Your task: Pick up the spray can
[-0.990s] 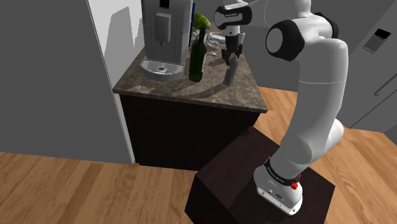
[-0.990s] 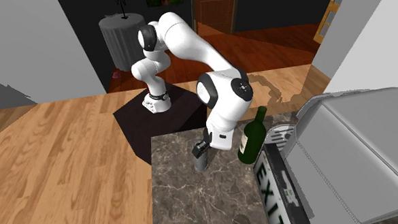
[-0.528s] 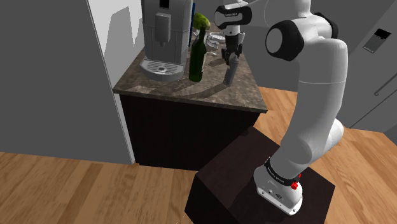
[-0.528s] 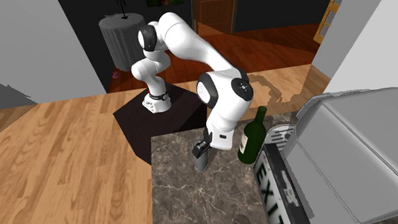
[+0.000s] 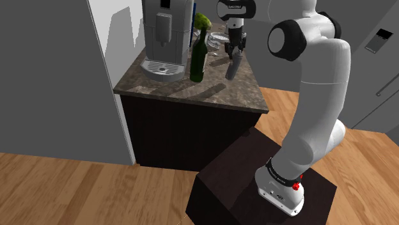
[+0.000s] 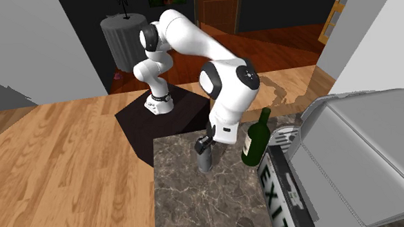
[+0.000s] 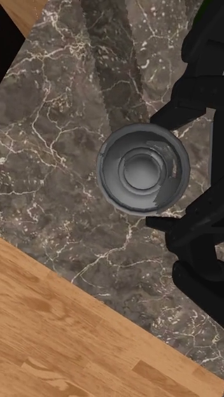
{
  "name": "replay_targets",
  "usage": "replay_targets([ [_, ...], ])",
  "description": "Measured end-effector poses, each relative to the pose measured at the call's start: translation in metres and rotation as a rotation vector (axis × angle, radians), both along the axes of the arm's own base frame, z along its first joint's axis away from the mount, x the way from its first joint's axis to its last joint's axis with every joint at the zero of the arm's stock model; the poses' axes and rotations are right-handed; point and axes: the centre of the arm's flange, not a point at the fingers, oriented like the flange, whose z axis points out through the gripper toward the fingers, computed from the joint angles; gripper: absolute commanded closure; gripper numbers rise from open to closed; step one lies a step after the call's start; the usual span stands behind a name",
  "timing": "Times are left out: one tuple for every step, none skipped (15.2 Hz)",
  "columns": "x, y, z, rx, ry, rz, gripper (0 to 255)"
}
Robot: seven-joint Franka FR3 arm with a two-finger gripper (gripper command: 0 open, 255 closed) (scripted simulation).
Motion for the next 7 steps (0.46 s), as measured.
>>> replay_targets([
  [0.000, 0.000, 0.005, 0.000, 0.000, 0.000, 255],
  [0.001, -0.002, 0.010, 0.000, 0.000, 0.000, 255],
  [0.001, -0.001, 0.015, 0.000, 0.000, 0.000, 255],
  [0.002, 0.000, 0.020, 0.000, 0.000, 0.000, 255],
  [0.001, -0.001, 0.026, 0.000, 0.000, 0.000, 255],
  [0.001, -0.001, 0.031, 0.000, 0.000, 0.000, 255],
  [0.001, -0.001, 0.034, 0.000, 0.000, 0.000, 255],
])
